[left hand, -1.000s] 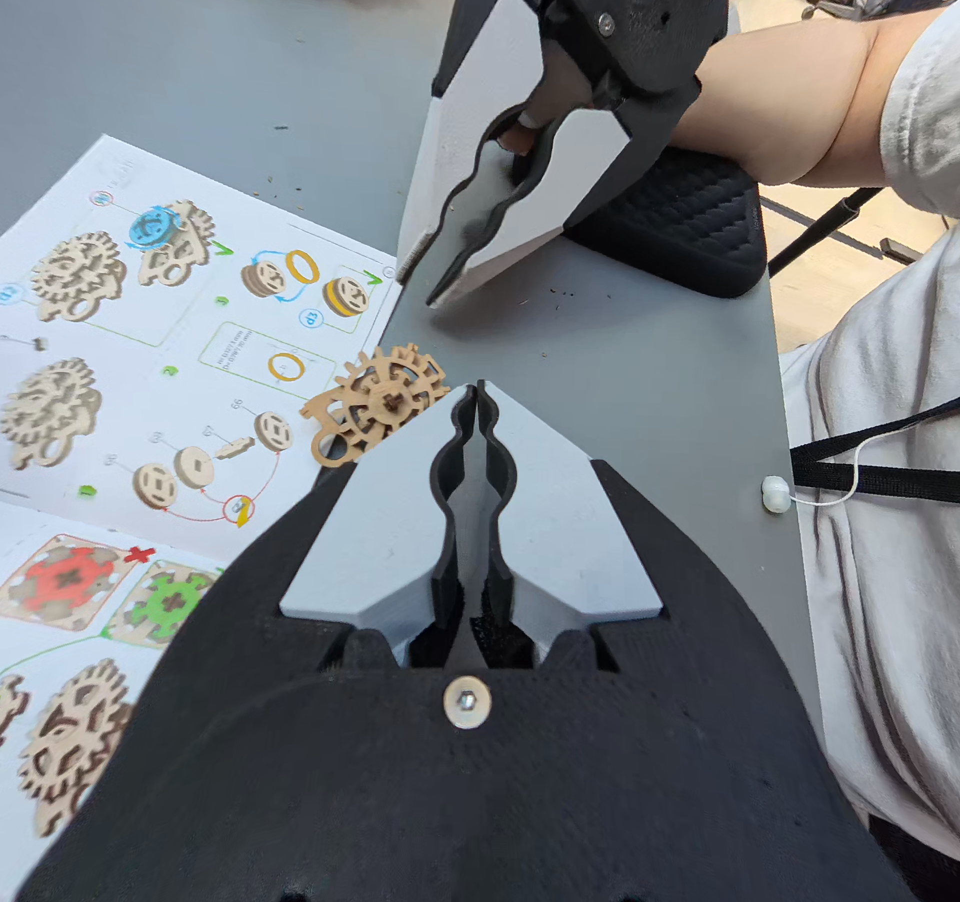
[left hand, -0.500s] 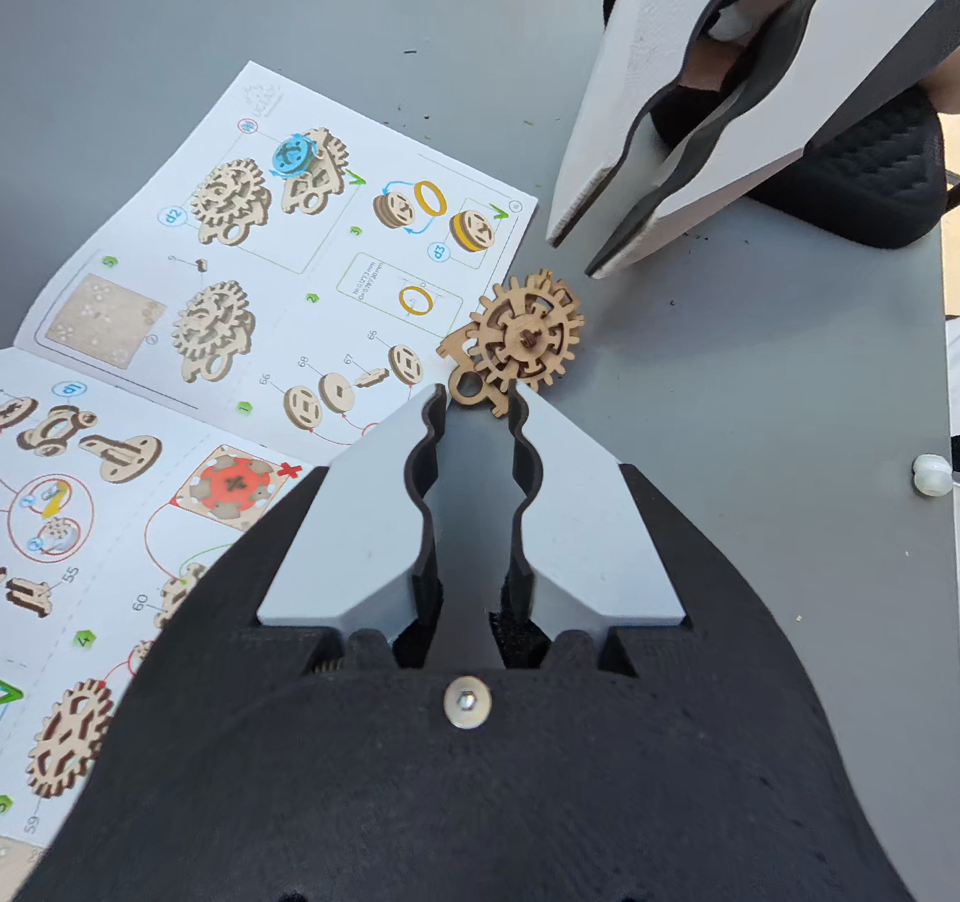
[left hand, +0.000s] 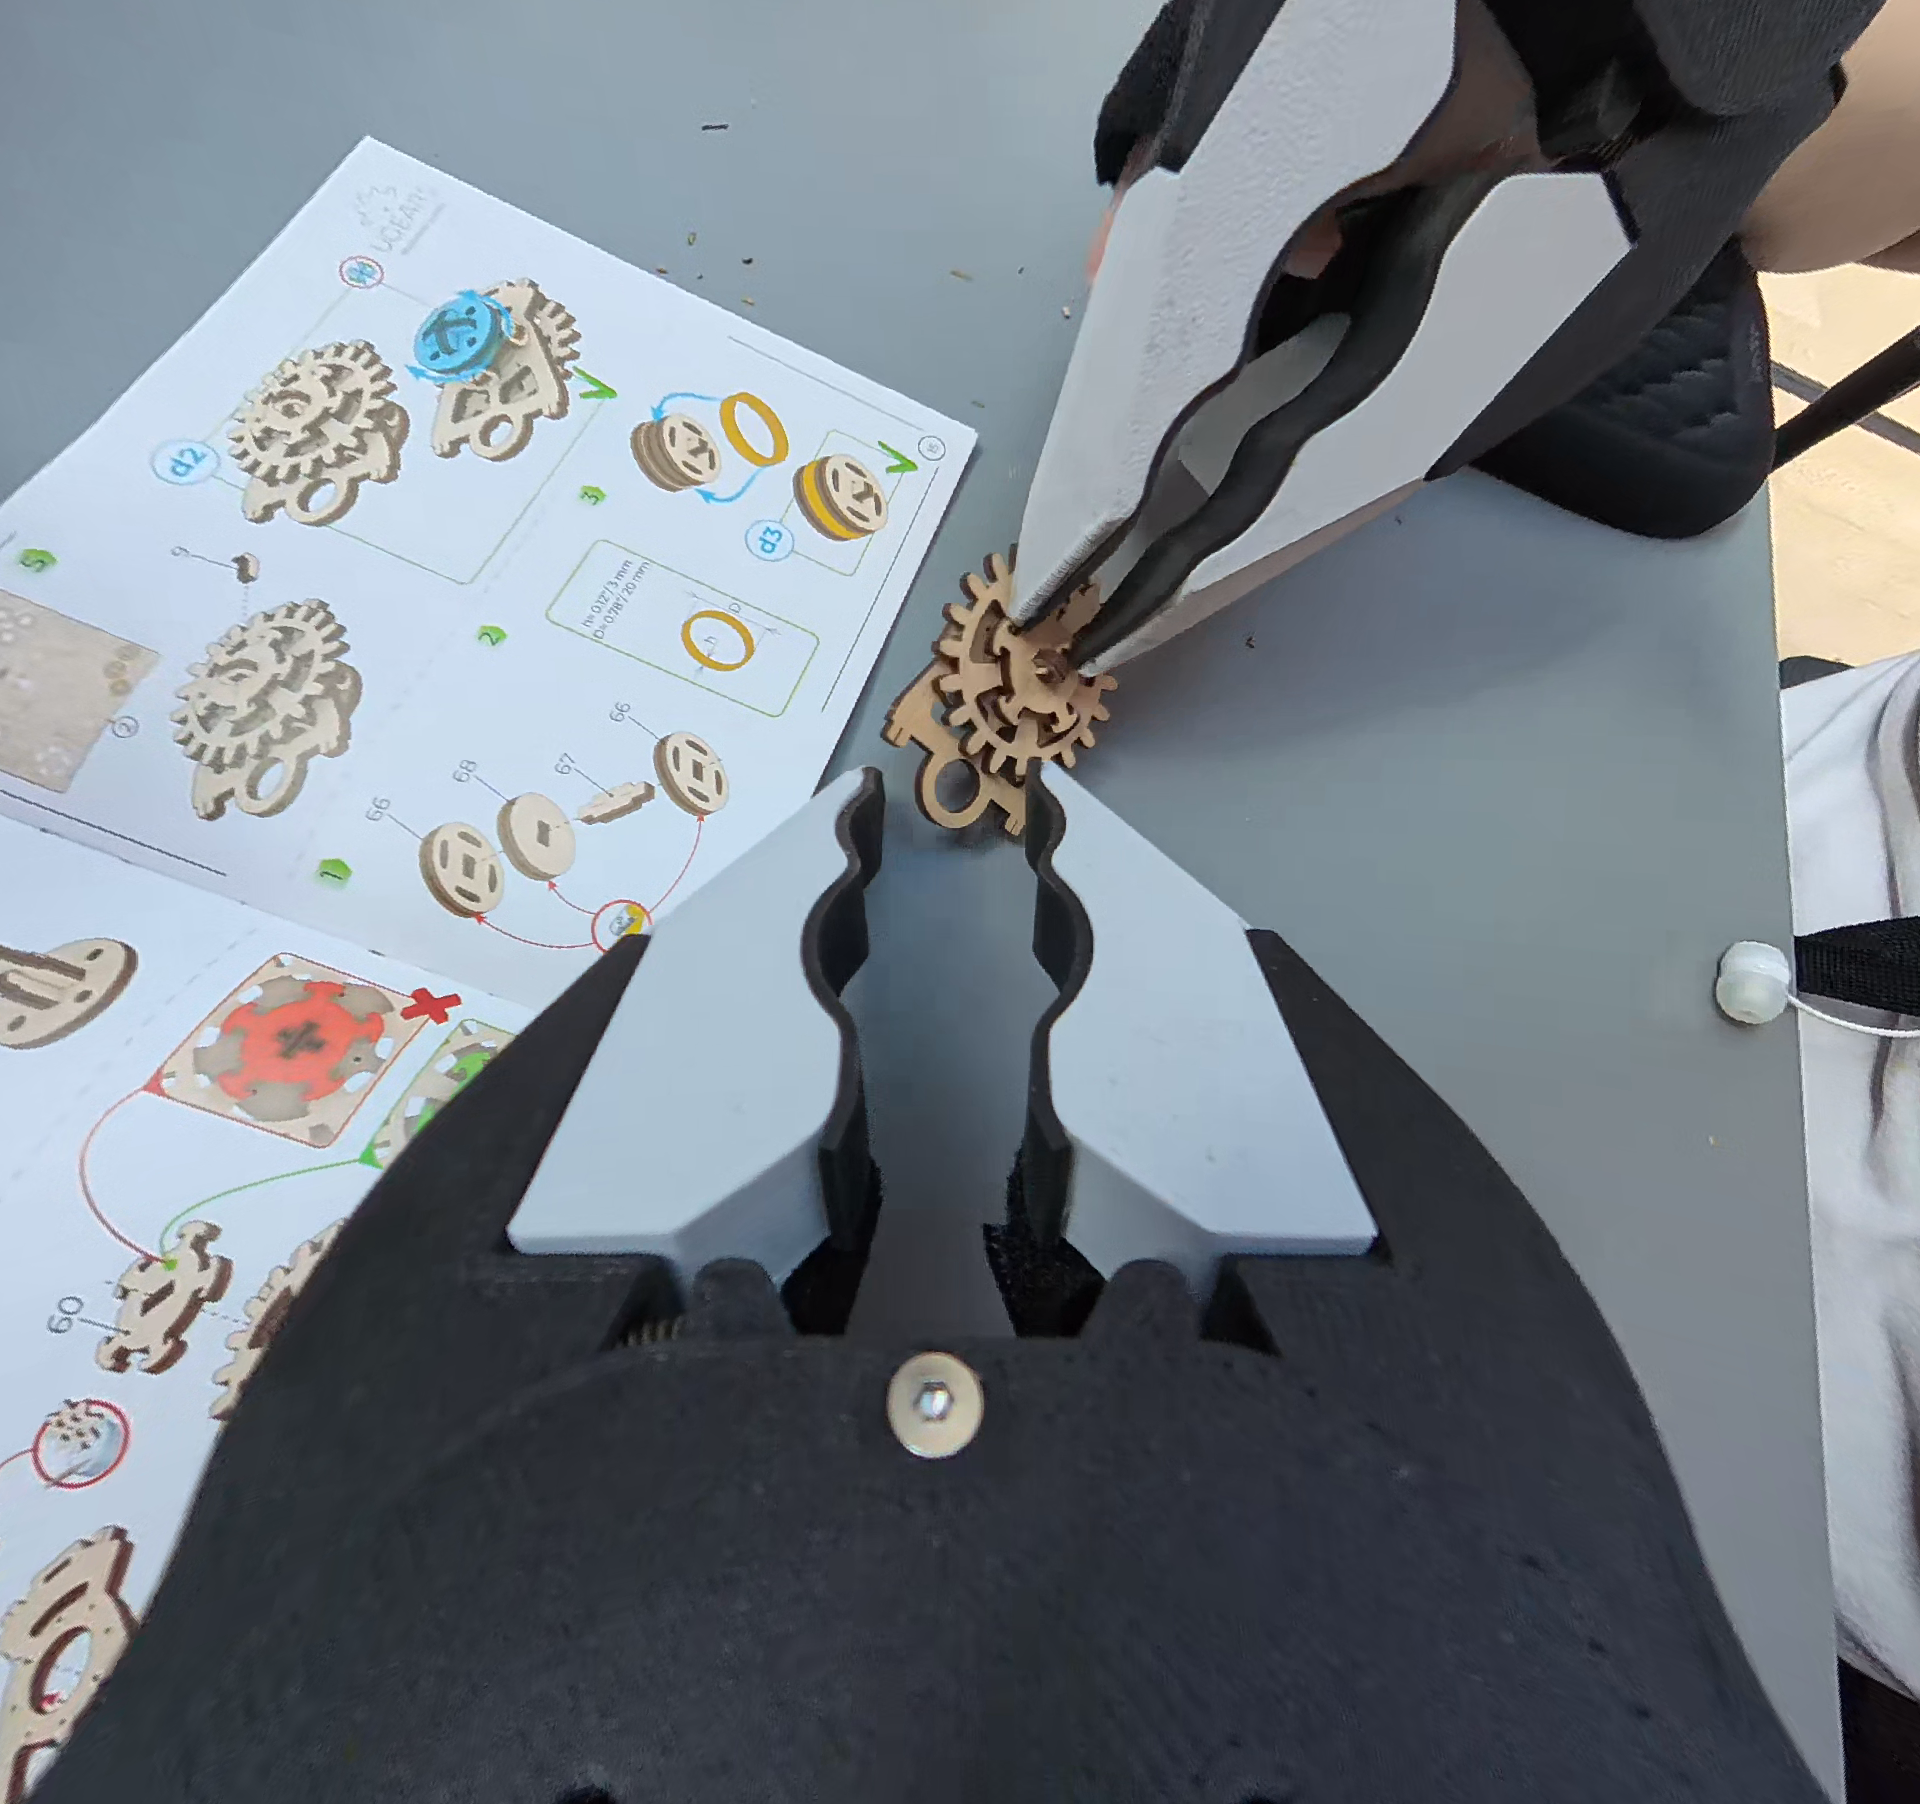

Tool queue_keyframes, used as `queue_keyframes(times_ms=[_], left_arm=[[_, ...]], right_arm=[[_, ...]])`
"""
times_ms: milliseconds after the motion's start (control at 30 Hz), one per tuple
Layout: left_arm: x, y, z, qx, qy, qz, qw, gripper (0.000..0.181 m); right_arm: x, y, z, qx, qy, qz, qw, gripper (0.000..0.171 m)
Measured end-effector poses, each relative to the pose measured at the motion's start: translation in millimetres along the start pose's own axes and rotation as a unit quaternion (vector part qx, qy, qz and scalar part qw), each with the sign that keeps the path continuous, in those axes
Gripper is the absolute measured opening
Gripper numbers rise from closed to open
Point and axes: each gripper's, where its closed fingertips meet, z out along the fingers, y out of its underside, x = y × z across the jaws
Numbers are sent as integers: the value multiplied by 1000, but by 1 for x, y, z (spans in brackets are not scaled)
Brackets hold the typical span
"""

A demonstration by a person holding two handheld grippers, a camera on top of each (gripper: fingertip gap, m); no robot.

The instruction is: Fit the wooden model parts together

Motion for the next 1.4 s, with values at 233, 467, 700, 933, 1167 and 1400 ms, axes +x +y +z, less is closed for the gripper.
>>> queue_keyframes(times_ms=[233, 467, 700, 933, 1167, 1400], left_arm=[[2, -14, -3, 57, 54, -80, 994, 32], [15, -13, 7, 50, 119, -145, 981, 16], [13, -12, 8, 51, 120, -152, 980, 16], [15, -11, 8, 48, 120, -142, 981, 15], [14, -11, 8, 47, 116, -134, 983, 14], [17, -11, 8, 46, 120, -130, 983, 12]], right_arm=[[0, 6, -7, 33, 6, -75, 997, 9], [-5, 3, -7, 59, -2, -103, 993, 9], [-7, 2, -10, 58, 6, -122, 991, 0], [-7, 3, -8, 55, 1, -115, 992, 5], [-6, 4, -7, 43, -10, -93, 995, 2], [-7, 5, -9, 38, -14, -88, 995, 2]])
